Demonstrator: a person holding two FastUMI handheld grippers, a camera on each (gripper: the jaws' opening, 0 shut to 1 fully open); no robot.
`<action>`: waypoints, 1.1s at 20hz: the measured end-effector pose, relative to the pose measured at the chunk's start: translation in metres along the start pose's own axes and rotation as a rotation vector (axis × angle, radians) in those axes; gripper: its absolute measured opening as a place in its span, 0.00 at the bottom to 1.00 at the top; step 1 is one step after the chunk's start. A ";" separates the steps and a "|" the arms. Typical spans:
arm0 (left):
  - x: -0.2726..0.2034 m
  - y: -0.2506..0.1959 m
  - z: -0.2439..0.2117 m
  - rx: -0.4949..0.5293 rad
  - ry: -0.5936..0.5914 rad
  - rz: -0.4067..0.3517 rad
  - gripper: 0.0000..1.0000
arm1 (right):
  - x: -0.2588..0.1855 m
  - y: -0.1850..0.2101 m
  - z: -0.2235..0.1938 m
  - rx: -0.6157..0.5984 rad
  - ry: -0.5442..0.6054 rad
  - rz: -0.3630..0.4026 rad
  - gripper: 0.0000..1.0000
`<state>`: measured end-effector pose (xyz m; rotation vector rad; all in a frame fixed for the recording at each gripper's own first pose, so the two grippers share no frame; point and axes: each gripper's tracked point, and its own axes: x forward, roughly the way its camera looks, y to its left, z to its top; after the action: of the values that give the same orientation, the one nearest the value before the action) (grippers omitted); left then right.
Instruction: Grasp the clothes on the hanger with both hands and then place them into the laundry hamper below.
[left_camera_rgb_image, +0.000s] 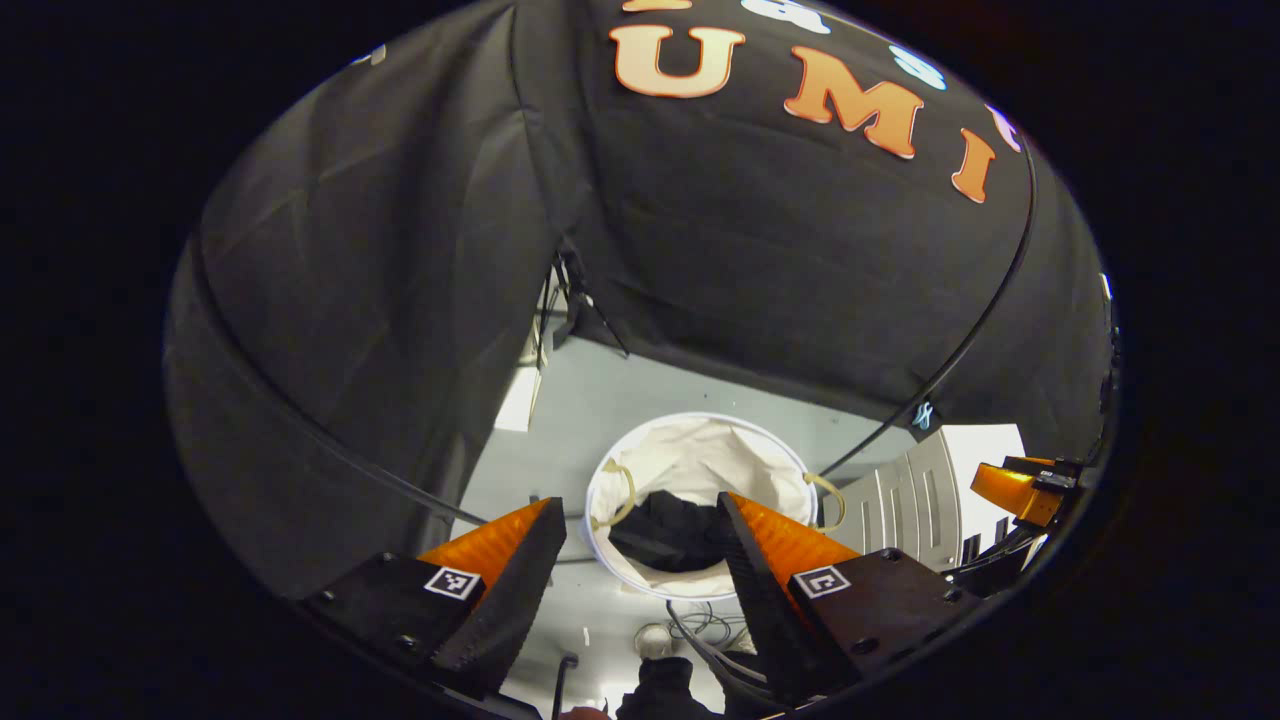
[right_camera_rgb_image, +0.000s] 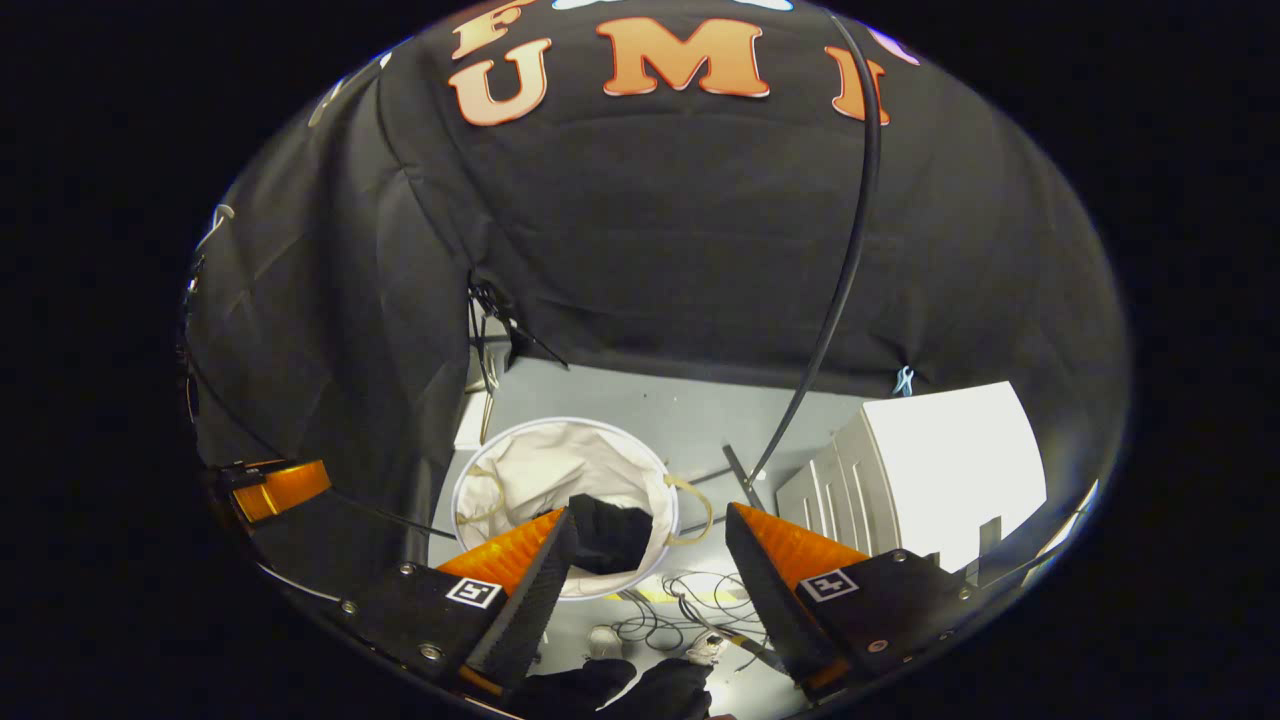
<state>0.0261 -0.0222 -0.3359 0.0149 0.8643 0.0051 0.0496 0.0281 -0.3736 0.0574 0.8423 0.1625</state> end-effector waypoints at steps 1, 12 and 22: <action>-0.010 0.004 0.015 0.005 -0.039 0.008 0.98 | -0.013 -0.009 0.016 -0.014 -0.037 -0.015 0.93; -0.148 0.022 0.175 0.004 -0.501 0.042 0.97 | -0.172 -0.081 0.158 -0.014 -0.434 -0.147 0.93; -0.275 0.017 0.260 0.025 -0.841 0.039 0.94 | -0.302 -0.109 0.226 0.035 -0.693 -0.191 0.92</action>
<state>0.0455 -0.0105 0.0419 0.0534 0.0226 0.0228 0.0341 -0.1265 -0.0134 0.0605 0.1556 -0.0550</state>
